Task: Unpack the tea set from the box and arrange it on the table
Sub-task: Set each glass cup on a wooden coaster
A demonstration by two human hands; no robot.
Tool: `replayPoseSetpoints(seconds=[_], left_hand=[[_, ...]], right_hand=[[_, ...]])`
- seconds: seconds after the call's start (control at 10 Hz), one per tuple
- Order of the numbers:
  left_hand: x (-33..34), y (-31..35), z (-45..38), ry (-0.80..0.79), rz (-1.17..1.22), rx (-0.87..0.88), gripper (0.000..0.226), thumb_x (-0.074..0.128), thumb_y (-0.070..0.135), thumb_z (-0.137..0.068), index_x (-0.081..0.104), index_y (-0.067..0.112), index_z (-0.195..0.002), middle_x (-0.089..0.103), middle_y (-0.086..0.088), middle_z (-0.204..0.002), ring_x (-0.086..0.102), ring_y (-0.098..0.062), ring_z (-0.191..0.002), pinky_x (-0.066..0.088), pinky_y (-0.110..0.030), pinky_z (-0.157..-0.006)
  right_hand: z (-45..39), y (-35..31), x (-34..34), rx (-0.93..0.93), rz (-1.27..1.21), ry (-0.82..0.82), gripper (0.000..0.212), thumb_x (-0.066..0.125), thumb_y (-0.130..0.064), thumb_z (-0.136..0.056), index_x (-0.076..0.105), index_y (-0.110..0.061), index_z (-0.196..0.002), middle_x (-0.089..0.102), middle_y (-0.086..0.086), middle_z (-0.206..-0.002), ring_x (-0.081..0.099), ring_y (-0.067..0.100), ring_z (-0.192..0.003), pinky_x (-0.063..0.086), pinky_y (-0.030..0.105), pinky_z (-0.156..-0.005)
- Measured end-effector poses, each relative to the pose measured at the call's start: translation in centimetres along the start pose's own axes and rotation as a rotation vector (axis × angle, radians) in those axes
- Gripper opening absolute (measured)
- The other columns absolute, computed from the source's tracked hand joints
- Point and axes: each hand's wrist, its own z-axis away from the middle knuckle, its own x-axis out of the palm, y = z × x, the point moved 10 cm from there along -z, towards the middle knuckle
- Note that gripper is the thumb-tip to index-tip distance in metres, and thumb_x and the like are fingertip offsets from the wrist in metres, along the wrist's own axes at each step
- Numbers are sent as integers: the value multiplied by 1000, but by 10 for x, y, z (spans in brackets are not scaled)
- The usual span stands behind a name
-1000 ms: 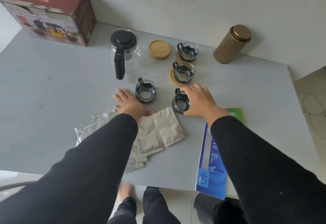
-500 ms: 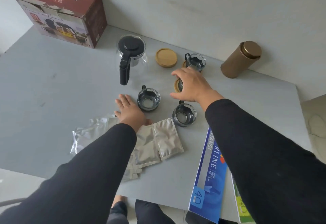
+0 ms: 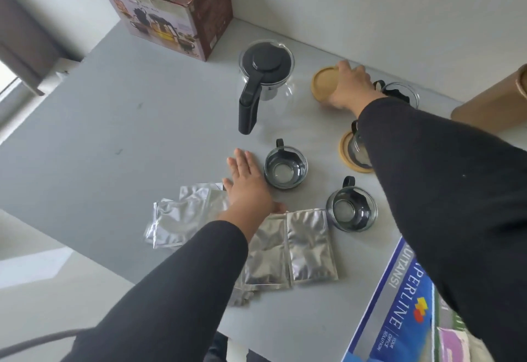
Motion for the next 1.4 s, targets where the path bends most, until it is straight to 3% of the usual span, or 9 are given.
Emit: replayPoseSetpoints(seconds=[0.1, 0.3, 0.5, 0.7, 1.2, 1.4], left_hand=[[0, -1, 1, -3, 5, -5, 140, 81, 49, -67, -25, 5, -147, -32, -9, -154, -23, -29, -145, 3, -49, -118], [-1, 0, 3, -13, -10, -9, 139, 79, 50, -68, -26, 5, -147, -33, -9, -154, -23, -28, -145, 4, -48, -118], [0, 0, 2, -19, -44, -25, 140, 79, 52, -67, -26, 5, -146, -33, -10, -154, -23, -29, -145, 5, -49, -118], [-2, 0, 3, -22, -63, -26, 140, 79, 52, -67, -26, 4, -146, -32, -11, -154, -21, -31, -145, 10, -51, -117], [-1, 0, 1, -4, -30, -12, 140, 80, 51, -67, -25, 4, -146, -31, -11, -154, -21, -31, -145, 8, -50, -118], [-1, 0, 0, -10, -20, -6, 138, 79, 50, -68, -25, 3, -146, -31, -12, -155, -21, -32, -145, 9, -52, -118]], right_hand=[[-8, -3, 6, 18, 3, -18, 84, 73, -37, -76, 24, -20, -142, 30, 18, -141, 34, 37, -130, 39, 45, -98], [-11, -1, 4, 54, 4, 14, 84, 73, -39, -74, 27, -17, -141, 34, 20, -138, 30, 36, -129, 39, 44, -97], [20, -12, -9, -76, 29, 88, 82, 74, -32, -71, 30, -18, -139, 37, 20, -134, 33, 37, -124, 38, 43, -97], [65, -17, 11, -153, 116, 25, 94, 76, -45, -65, 30, -20, -142, 40, 17, -138, 35, 36, -127, 37, 43, -99], [84, -29, 47, -199, 135, -59, 98, 78, -52, -67, 28, -18, -145, 42, 16, -140, 36, 34, -130, 34, 43, -104], [93, -29, 34, -223, 73, -43, 91, 78, -41, -71, 30, -18, -145, 42, 12, -143, 35, 31, -133, 34, 43, -108]])
